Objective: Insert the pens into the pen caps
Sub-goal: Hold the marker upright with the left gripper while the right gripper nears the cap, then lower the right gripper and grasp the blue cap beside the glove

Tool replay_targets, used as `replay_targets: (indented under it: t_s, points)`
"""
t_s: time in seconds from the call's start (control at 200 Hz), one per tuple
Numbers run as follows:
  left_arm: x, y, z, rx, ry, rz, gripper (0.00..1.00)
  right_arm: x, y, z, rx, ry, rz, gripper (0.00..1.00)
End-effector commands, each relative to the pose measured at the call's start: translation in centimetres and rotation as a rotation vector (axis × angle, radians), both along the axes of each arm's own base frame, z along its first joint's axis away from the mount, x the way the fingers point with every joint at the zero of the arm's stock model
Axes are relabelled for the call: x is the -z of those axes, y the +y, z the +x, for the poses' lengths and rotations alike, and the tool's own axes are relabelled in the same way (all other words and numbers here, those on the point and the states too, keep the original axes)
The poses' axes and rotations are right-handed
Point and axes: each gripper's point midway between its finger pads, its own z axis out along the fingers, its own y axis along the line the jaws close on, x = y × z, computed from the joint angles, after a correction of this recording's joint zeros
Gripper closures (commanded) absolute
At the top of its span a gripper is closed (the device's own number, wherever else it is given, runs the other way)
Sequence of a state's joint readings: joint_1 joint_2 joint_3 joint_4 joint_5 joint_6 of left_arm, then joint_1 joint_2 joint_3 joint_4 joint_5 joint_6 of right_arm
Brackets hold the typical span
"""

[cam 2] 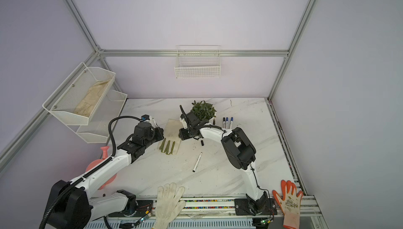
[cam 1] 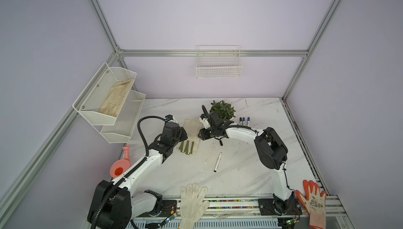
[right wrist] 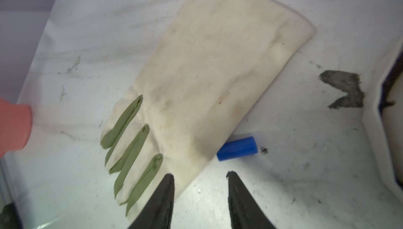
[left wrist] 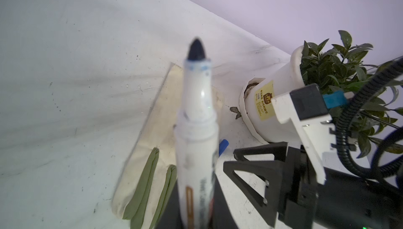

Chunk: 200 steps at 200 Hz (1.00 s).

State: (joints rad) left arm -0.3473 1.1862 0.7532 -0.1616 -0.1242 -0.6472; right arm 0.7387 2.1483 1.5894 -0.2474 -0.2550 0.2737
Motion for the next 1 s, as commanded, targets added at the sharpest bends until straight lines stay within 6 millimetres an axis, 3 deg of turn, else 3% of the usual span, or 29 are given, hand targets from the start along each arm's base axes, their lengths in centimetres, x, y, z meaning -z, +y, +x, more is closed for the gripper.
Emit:
replay_targets:
  t_s: [0.0, 0.165, 0.39, 0.67, 0.995]
  points:
    - [0.9, 1.1, -1.1, -0.034, 0.012, 0.012, 1.00, 0.0, -1.2, 2.2, 0.163, 0.001, -0.054, 0.56]
    - [0.3, 1.4, -1.5, -0.026, -0.002, 0.034, 1.00, 0.9, -1.0, 3.6, 0.226, -0.006, -0.092, 0.54]
    - [0.1, 1.6, -1.7, -0.021, -0.009, 0.054, 1.00, 3.5, -0.7, 3.2, 0.225, 0.017, -0.167, 0.54]
    - [0.4, 1.7, -1.9, -0.018, -0.001, 0.060, 1.00, 5.2, -2.8, 2.0, 0.236, 0.019, -0.271, 0.54]
    - [0.6, 1.3, -1.7, -0.009, 0.004, 0.043, 1.00, 5.0, -5.3, 1.0, 0.260, -0.007, -0.344, 0.53]
